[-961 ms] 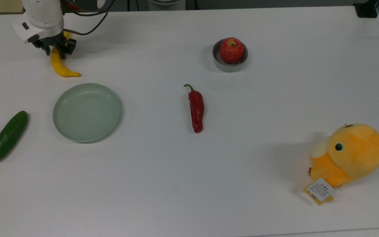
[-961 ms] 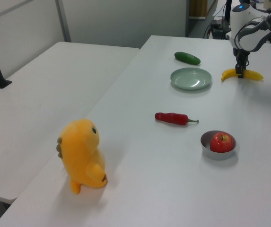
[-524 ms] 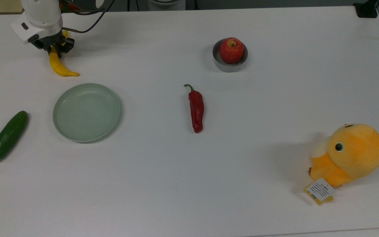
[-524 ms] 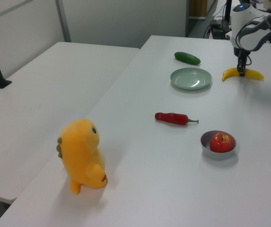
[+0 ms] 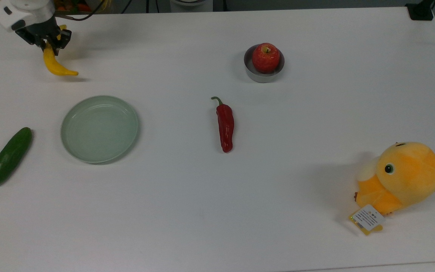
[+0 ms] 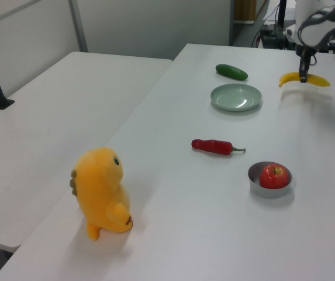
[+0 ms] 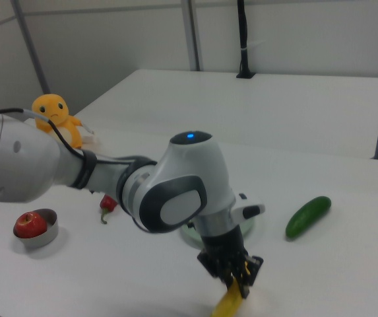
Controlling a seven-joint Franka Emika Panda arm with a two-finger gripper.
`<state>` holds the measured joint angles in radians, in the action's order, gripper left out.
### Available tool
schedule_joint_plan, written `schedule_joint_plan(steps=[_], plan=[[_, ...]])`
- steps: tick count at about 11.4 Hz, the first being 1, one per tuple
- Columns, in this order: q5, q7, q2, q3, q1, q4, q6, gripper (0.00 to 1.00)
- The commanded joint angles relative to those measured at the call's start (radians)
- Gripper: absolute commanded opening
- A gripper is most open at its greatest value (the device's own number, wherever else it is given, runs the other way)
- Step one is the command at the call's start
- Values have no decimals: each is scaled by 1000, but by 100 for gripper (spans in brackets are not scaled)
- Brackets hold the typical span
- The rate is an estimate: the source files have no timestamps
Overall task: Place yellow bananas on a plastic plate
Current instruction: 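Lift the banana and carry it over the pale green plate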
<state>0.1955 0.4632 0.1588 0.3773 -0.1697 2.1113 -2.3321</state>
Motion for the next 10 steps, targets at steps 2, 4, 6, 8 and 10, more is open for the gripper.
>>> schedule_joint_plan(steps=[2,4,6,8,10], plan=[[-316,12,1,-6,41,-112,30,17],[-387,2,22,-20,76,-149,20,17],[-430,-64,80,-79,81,-235,16,17],[-430,-112,152,-119,84,-319,13,17],[-429,-127,195,-124,102,-336,4,17]])
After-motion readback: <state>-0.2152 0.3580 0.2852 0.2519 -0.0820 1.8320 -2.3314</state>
